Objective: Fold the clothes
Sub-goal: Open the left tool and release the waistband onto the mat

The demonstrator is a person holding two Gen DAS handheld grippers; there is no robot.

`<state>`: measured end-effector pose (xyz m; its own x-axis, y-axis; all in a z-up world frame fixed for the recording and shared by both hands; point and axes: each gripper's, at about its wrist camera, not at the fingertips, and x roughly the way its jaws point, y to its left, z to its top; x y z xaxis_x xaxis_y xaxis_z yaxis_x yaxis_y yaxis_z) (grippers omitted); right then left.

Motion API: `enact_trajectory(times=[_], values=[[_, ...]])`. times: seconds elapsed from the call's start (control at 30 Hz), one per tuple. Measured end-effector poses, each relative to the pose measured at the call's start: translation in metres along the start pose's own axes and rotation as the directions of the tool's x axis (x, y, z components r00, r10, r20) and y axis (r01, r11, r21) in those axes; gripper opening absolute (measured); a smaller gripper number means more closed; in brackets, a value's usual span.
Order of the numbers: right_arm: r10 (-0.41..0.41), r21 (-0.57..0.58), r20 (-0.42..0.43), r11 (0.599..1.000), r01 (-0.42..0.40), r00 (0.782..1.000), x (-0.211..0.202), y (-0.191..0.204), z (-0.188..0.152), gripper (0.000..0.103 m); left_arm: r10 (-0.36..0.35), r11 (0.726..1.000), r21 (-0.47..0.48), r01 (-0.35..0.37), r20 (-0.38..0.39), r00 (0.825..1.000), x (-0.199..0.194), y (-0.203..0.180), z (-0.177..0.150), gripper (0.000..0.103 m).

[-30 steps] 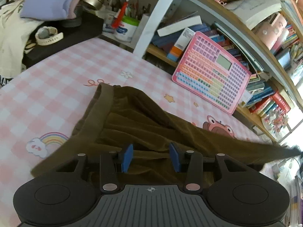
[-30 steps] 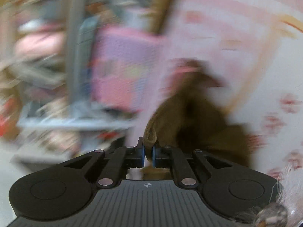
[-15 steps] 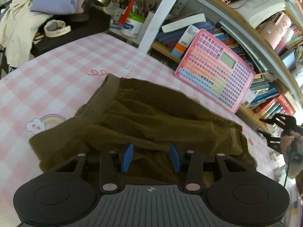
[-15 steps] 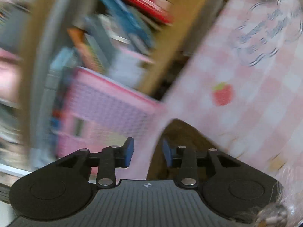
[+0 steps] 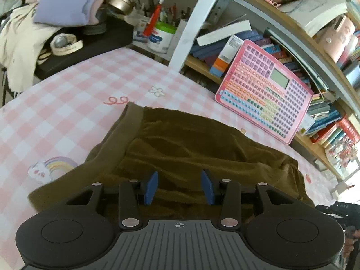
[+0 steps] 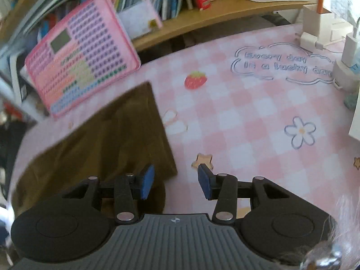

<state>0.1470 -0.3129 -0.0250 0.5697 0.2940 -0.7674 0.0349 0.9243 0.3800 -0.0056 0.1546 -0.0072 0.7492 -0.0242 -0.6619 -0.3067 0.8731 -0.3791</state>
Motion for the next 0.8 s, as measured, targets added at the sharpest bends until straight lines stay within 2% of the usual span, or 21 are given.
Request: enact_trajectory(times=[0.13,0.17,0.27,0.33,0.37,0.4,0.47,0.53,0.57,0.63,0.67,0.7,0.73,0.8], values=[[-0.013,0.041,0.013,0.999,0.013,1.000,0.020,0.004,-0.003,0.037,0.017,1.000,-0.007,-0.017,0.010,1.000,0.009,-0.005,0.010,0.042],[-0.014,0.026,0.017,1.000,0.013,1.000,0.025,0.008,-0.001,0.023,0.016,1.000,-0.008,-0.016,0.015,1.000,0.009,-0.005,0.012,0.042],[-0.025,-0.089,0.049,0.996,0.029,0.998,0.029,0.030,0.010,0.016,0.024,1.000,-0.001,-0.024,0.025,0.999,0.010,-0.005,0.017,0.042],[0.050,-0.150,0.163,0.988,-0.025,0.985,0.005,0.046,0.019,0.012,0.036,0.999,0.006,-0.036,0.031,0.999,0.010,-0.003,0.019,0.042],[0.098,-0.179,0.226,0.982,-0.057,0.969,-0.009,0.054,0.023,0.007,0.042,0.999,0.007,-0.042,0.034,0.999,0.010,-0.001,0.021,0.042],[0.118,-0.188,0.263,0.980,-0.069,0.957,-0.021,0.058,0.027,0.007,0.050,0.999,0.009,-0.051,0.035,0.998,0.012,0.002,0.023,0.042],[0.066,-0.165,0.250,0.986,-0.024,0.966,-0.019,0.054,0.029,0.007,0.062,0.998,0.013,-0.063,0.032,0.998,0.018,0.007,0.028,0.042],[-0.054,-0.121,0.164,0.990,0.074,0.985,0.005,0.040,0.029,0.007,0.069,0.997,0.018,-0.070,0.024,0.997,0.028,0.012,0.035,0.041],[-0.123,-0.090,0.110,0.987,0.133,0.986,0.019,0.030,0.027,0.007,0.073,0.997,0.020,-0.073,0.020,0.997,0.033,0.015,0.038,0.039],[-0.143,-0.012,0.063,0.990,0.144,0.988,0.022,0.016,0.023,0.010,0.057,0.998,0.041,-0.058,0.009,0.998,0.044,0.014,0.048,0.038],[-0.121,0.013,0.070,0.993,0.120,0.990,0.015,0.013,0.019,0.016,0.050,0.997,0.051,-0.050,0.004,0.999,0.050,0.014,0.052,0.038],[-0.089,0.028,0.089,0.996,0.087,0.992,0.005,0.013,0.015,0.032,0.040,0.998,0.055,-0.039,-0.020,0.999,0.059,0.015,0.054,0.036],[-0.066,0.021,0.096,0.998,0.064,0.993,-0.005,0.016,0.009,0.039,0.031,0.998,0.059,-0.028,-0.043,0.999,0.068,0.016,0.056,0.030],[-0.027,-0.015,0.075,1.000,0.028,0.997,-0.020,0.026,-0.006,0.043,0.012,0.998,0.067,-0.006,-0.090,0.996,0.087,0.019,0.060,0.021]])
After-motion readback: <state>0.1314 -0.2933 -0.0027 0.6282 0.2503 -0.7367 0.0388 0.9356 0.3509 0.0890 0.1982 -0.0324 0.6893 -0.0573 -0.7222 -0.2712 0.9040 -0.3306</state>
